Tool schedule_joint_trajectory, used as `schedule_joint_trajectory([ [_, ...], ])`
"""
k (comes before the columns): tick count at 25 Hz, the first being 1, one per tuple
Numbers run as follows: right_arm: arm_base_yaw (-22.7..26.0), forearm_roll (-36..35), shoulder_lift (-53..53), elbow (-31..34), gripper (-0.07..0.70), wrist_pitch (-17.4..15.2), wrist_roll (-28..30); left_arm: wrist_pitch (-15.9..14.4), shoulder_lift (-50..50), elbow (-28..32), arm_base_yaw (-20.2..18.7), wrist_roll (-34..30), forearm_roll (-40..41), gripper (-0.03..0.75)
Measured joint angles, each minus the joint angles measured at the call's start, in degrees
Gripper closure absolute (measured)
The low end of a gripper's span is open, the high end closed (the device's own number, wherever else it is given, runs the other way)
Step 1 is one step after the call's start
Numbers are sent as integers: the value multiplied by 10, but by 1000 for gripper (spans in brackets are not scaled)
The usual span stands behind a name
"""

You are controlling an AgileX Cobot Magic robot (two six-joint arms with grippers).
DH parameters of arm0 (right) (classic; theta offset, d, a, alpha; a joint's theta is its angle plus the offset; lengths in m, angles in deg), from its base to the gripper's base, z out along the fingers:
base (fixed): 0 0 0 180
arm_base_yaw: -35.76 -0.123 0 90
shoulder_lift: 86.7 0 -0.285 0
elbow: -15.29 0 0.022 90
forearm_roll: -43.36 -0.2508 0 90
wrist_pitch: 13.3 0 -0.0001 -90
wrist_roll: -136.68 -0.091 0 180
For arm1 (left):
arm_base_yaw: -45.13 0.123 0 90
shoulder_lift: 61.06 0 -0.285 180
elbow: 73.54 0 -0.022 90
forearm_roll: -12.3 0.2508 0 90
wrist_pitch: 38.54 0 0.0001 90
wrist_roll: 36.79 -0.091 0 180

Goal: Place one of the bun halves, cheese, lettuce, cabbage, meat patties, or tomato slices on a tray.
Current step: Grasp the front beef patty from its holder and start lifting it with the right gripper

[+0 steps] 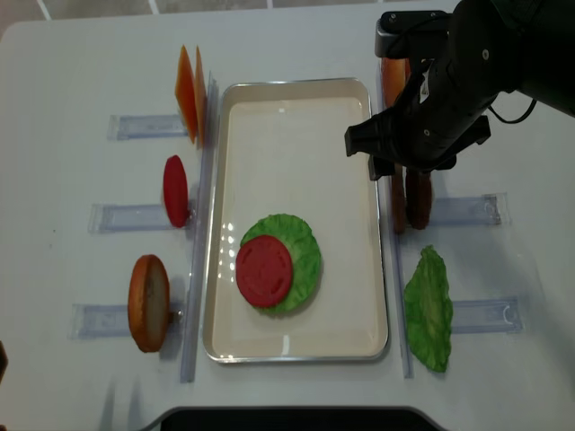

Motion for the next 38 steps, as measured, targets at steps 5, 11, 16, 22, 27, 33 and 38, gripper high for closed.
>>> schedule_joint_trajectory([
  [5,0,4,0,0,236,4,2,0,0,0,0,0,0,433],
  [11,0,12,0,0,236,4,2,0,0,0,0,0,0,433],
  [16,0,13,5,0,236,2,2,0,0,0,0,0,0,433],
  [22,0,13,54,0,236,-3,9,0,0,0,0,0,0,433],
  [27,0,12,73,0,236,6,13,0,0,0,0,0,0,433],
  [33,0,12,78,0,245,8,14,0,0,0,0,0,0,433],
  [38,0,13,78,0,337,8,15,0,0,0,0,0,0,433],
])
